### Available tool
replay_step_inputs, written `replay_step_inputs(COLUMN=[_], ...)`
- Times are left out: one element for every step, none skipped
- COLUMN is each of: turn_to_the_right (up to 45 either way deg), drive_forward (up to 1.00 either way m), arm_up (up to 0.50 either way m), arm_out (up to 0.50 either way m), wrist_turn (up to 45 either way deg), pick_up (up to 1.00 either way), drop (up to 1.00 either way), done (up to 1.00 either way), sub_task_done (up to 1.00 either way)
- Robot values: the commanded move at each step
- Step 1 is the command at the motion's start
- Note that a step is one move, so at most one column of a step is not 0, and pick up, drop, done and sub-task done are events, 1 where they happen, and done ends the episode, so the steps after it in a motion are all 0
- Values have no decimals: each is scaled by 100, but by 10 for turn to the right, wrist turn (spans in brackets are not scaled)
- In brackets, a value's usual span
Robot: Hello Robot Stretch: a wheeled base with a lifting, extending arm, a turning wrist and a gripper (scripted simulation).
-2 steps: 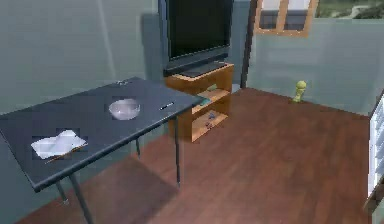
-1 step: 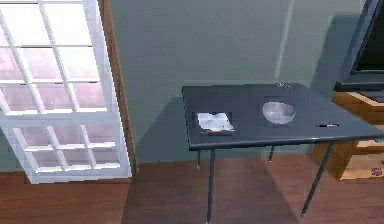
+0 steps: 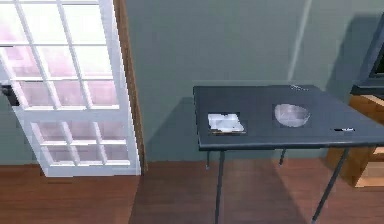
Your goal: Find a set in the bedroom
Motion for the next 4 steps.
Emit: replay_step_inputs(turn_to_the_right=[0, 450, 390, 0], drive_forward=[10, 0, 0, 50], arm_up=[0, 0, 0, 0], arm_out=[0, 0, 0, 0], wrist_turn=[0, 0, 0, 0], pick_up=[0, 0, 0, 0], drop=[0, 0, 0, 0], done=[0, 0, 0, 0], sub_task_done=[0, 0, 0, 0])
